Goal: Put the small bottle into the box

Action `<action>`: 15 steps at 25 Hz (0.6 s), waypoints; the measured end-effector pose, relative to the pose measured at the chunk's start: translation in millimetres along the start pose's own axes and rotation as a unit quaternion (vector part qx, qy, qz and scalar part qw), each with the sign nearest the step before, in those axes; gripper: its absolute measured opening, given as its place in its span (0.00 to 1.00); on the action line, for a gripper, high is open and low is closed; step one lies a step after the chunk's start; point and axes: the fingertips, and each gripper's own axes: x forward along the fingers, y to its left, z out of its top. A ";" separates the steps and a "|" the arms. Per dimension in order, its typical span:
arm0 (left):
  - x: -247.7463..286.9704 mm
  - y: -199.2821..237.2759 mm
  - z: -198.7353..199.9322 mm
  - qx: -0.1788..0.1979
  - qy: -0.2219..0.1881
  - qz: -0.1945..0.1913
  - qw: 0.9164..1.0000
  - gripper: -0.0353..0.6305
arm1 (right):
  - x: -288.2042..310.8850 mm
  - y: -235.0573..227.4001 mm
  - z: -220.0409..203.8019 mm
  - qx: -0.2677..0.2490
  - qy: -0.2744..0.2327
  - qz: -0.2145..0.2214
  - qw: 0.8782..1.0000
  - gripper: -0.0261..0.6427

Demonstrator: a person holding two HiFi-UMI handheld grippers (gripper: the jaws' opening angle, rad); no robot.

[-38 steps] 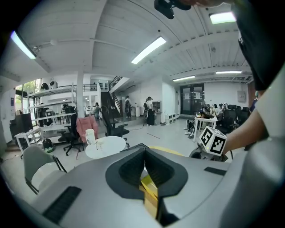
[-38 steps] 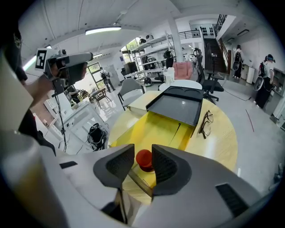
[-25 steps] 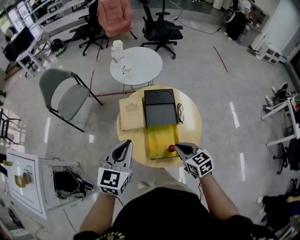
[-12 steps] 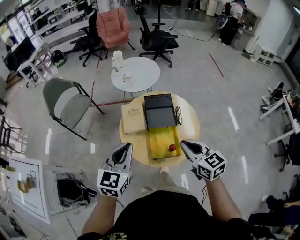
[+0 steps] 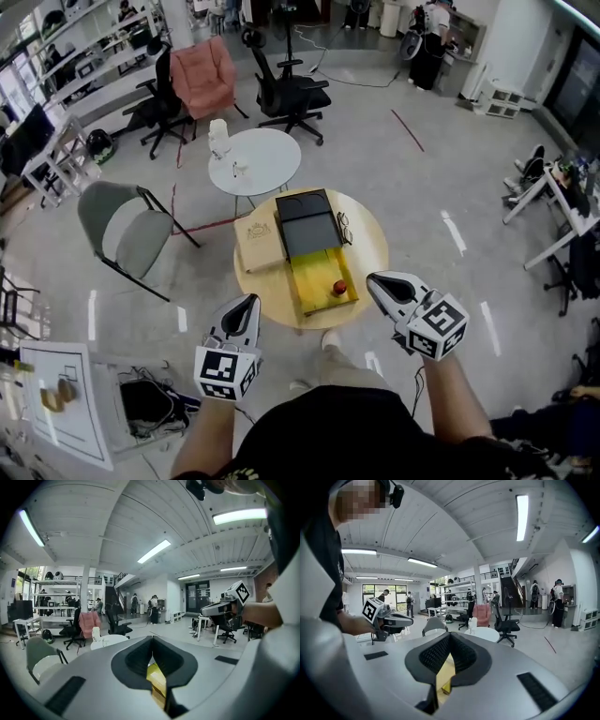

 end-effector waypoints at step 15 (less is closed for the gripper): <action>-13.0 -20.1 21.0 0.000 -0.022 0.037 0.999 0.08 | -35.0 -3.6 17.7 -0.018 -0.004 0.013 1.000 0.06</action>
